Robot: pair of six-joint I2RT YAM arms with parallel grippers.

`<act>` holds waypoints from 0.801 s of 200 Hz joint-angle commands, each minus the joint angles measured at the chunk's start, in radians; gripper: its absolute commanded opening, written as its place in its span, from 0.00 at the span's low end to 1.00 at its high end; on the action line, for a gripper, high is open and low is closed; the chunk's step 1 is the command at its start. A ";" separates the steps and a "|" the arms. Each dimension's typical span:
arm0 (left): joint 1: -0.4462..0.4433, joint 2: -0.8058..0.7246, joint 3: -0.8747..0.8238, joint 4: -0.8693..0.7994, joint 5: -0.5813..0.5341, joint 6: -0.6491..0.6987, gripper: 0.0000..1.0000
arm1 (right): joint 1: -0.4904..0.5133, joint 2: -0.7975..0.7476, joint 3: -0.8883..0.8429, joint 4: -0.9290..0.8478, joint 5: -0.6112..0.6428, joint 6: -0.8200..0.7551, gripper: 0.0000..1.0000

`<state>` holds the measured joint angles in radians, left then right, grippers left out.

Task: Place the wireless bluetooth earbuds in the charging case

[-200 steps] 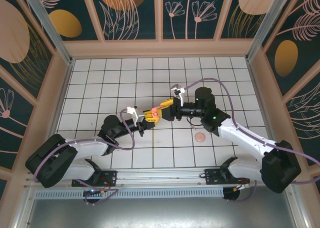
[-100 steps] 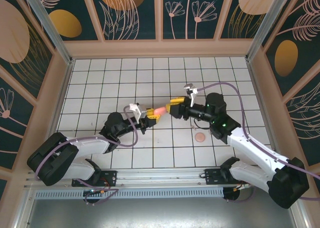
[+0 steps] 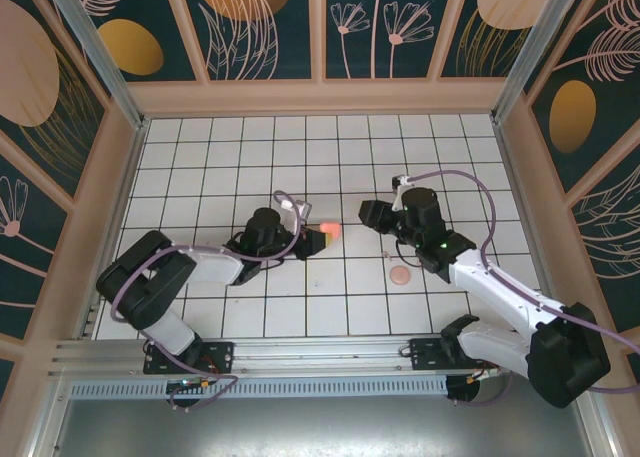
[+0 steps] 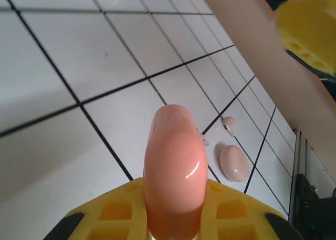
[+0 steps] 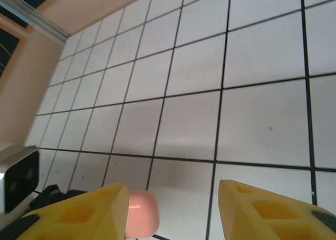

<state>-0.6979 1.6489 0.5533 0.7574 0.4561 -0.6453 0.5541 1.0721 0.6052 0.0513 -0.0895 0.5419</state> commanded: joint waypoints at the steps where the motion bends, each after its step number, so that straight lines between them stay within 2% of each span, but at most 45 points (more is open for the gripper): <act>1: 0.000 0.042 0.057 -0.042 0.013 -0.179 0.13 | -0.001 -0.028 -0.036 0.016 0.034 0.033 0.49; 62: 0.001 0.159 0.180 -0.232 0.000 -0.230 0.15 | 0.000 -0.040 -0.096 0.070 0.008 0.044 0.49; 160: 0.000 0.195 0.209 -0.327 -0.008 -0.228 0.23 | -0.001 -0.081 -0.104 0.056 0.010 0.032 0.49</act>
<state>-0.6975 1.8244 0.7444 0.4728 0.4526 -0.8627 0.5541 1.0142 0.5140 0.0856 -0.0872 0.5682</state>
